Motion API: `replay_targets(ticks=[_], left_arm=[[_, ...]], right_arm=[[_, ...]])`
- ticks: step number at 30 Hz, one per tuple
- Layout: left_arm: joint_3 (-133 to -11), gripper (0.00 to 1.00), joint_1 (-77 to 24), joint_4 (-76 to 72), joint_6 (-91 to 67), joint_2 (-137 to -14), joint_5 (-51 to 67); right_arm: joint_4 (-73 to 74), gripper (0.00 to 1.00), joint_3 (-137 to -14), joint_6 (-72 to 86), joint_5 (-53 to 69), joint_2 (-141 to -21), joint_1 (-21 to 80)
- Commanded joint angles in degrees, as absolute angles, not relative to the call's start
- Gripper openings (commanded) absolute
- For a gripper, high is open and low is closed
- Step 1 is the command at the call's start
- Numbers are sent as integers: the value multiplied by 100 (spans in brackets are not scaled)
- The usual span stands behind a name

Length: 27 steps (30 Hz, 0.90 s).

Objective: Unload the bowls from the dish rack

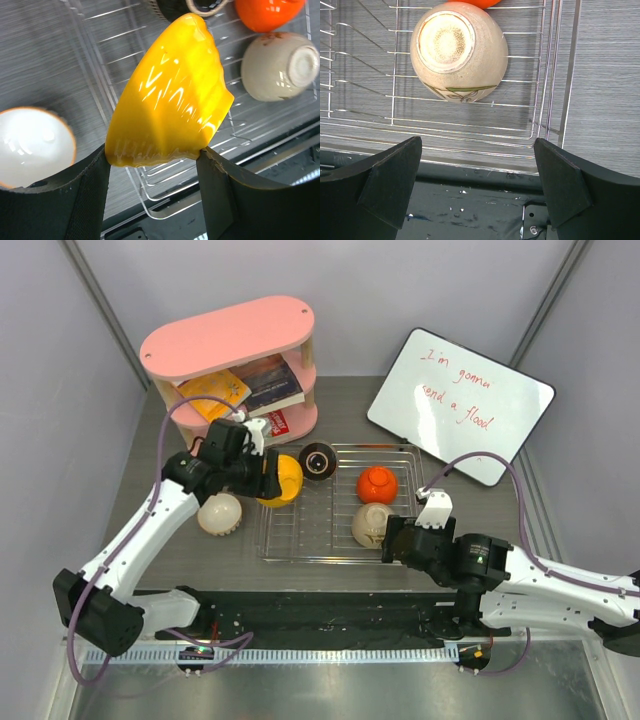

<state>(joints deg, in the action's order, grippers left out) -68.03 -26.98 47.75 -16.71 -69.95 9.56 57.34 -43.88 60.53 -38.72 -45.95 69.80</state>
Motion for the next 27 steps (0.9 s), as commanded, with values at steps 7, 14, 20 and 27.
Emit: replay_targets(ticks=[7, 14, 20, 27], left_arm=[[-6855, 0, -2681, 4956, -1881, -6249, -834], [-6645, 0, -2681, 5387, -1969, -6100, -1994], [-6373, 0, -2672, 5616, -2127, -5950, -2864], [-6319, 0, -2672, 6064, -2250, -6082, -3700]], right_arm=[[5678, 100, -4491, 6143, -4052, -4430, 6987], [5678, 100, -4395, 6188, -4034, -4351, 6987], [5678, 100, -4342, 6205, -4025, -4254, 6987], [5713, 100, -4280, 6240, -3990, -4149, 6987]])
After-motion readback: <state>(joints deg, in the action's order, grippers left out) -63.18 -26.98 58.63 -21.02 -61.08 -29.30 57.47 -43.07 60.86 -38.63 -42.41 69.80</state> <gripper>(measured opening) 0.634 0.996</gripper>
